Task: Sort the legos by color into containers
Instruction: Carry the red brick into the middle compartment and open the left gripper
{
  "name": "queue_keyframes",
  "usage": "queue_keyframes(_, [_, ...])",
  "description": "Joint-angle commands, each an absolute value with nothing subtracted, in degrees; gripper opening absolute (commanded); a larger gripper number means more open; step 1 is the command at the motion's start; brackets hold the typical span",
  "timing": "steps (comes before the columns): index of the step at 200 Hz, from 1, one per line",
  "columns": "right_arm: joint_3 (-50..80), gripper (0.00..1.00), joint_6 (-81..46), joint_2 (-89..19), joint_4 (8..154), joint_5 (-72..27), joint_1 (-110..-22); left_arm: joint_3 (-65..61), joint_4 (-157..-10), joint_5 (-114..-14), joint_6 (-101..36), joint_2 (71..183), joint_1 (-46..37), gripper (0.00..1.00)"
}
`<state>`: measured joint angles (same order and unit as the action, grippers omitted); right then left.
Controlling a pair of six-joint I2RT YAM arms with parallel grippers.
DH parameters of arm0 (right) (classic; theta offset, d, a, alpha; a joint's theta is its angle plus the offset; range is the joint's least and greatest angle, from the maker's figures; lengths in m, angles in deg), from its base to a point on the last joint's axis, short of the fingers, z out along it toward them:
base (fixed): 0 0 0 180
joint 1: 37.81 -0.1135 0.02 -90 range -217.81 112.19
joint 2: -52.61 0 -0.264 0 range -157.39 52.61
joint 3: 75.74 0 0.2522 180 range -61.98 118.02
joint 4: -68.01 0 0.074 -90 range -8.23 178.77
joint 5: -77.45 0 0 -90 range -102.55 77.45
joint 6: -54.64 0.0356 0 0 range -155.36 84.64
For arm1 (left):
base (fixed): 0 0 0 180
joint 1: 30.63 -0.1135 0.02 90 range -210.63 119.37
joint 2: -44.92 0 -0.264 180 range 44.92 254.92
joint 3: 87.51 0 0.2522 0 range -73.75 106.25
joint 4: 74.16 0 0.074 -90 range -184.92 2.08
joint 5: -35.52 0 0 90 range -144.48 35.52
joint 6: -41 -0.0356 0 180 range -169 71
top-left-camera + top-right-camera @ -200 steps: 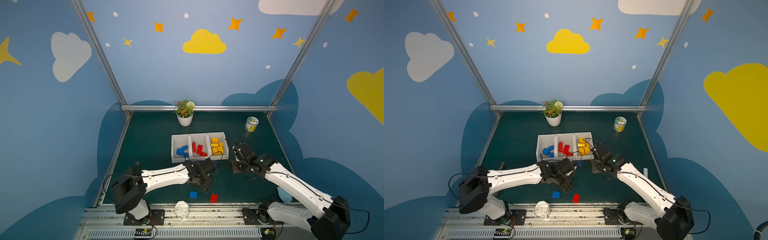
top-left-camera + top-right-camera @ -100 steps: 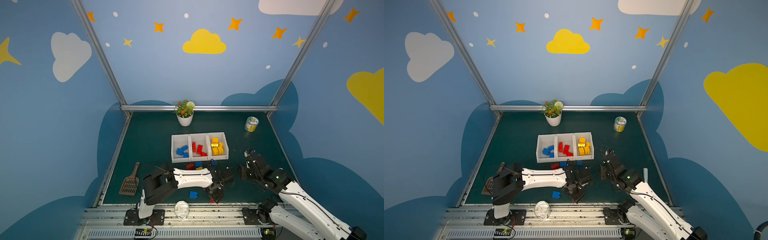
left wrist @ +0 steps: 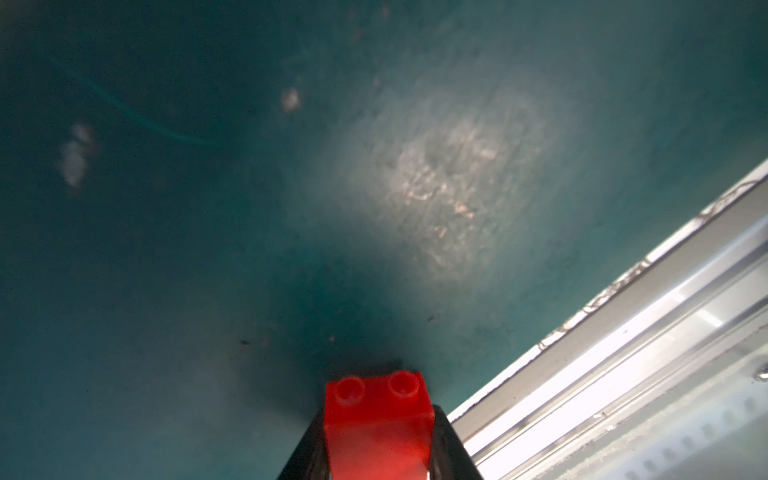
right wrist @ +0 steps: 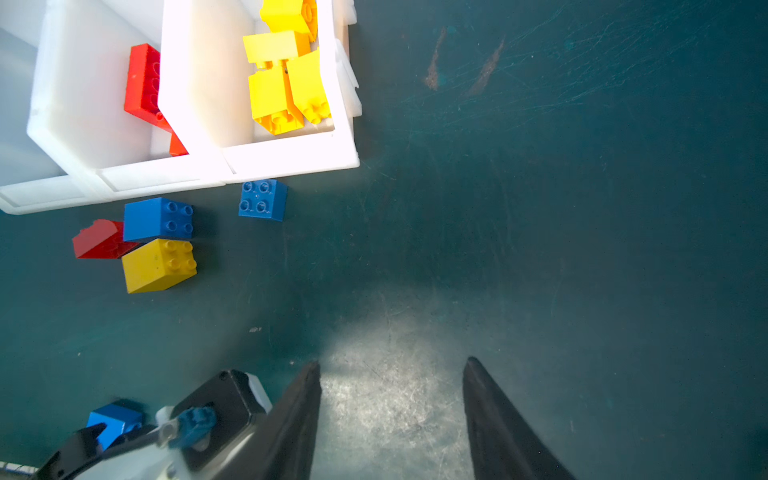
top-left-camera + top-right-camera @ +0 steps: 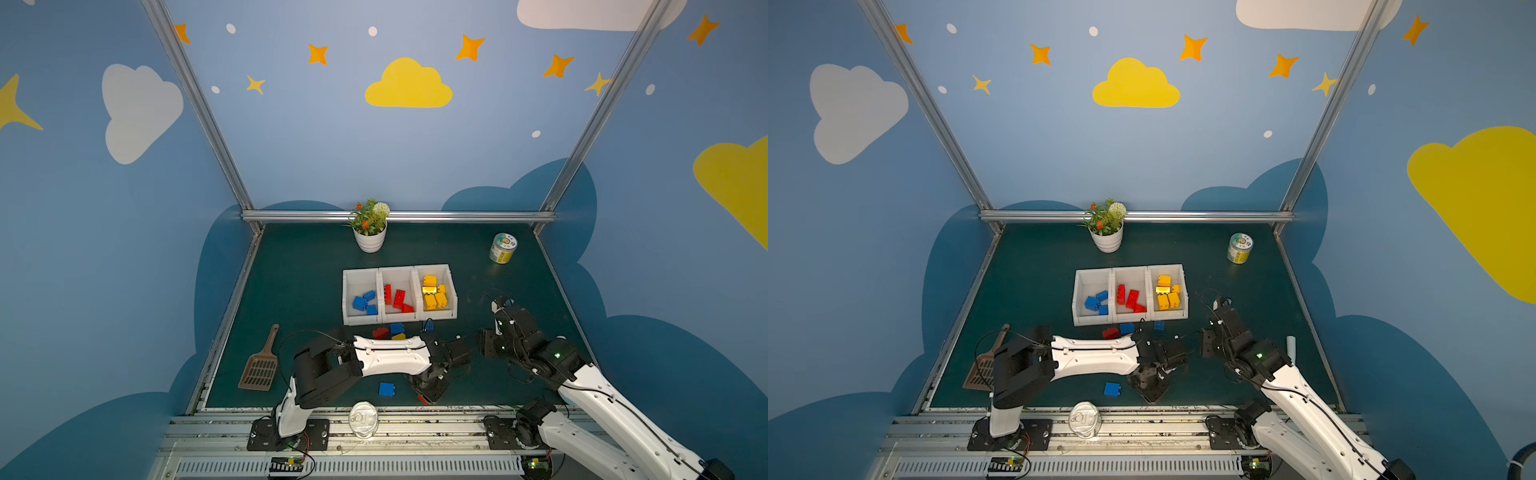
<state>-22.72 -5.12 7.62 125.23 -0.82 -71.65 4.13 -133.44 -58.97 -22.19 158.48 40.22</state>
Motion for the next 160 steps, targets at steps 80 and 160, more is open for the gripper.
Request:
queue_keyframes(80, [-21.52,0.54,-4.59,8.23,126.71,-1.91,-70.08,4.09,-133.97,-54.73,-27.40,151.15,31.97,0.35])
queue_keyframes(160, [-19.82,0.52,-4.54,7.30,126.59,-1.52,-69.89,15.37,-132.32,-50.18,-37.28,153.22,11.80,0.37])
